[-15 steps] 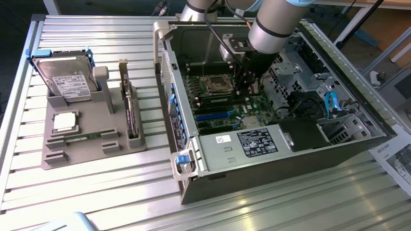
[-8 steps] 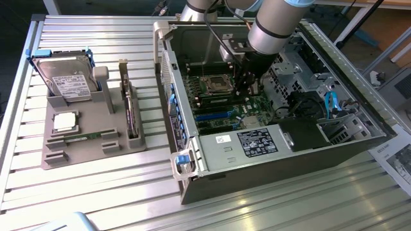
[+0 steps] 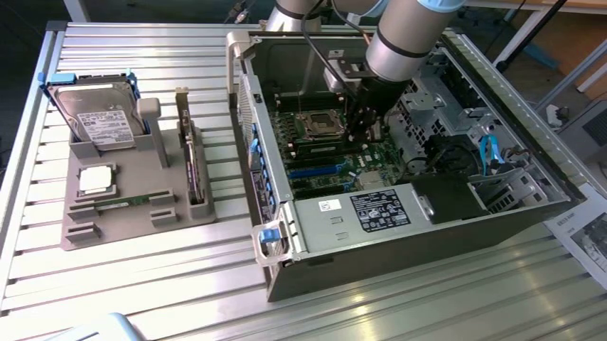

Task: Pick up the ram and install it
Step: 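Insert the ram into the slot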

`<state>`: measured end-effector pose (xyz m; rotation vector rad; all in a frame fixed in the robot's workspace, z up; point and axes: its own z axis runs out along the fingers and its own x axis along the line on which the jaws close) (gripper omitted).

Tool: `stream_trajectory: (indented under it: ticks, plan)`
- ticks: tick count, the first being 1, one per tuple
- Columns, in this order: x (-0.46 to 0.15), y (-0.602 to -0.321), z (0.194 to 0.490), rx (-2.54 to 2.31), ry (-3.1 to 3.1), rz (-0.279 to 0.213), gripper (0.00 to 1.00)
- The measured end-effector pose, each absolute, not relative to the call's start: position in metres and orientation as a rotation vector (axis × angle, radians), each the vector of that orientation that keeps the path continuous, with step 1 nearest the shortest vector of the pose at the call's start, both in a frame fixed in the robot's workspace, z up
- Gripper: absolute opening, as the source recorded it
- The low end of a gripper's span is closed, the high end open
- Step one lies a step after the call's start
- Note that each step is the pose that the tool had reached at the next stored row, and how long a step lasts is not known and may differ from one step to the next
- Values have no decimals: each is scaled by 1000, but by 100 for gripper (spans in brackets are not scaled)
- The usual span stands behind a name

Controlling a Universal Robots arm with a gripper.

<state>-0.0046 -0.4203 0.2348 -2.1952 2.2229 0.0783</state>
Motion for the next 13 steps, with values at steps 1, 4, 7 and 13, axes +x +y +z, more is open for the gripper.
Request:
stream_trajectory:
  ticks: [1,4,7,13]
  plan:
    - [-5,-420,235,-2195,2223,78,12]
    - [-5,-420,234,-2195,2223,78,12]
    - [-5,-420,233,-2195,2223,78,12]
    - [-5,-420,232,-2195,2223,78,12]
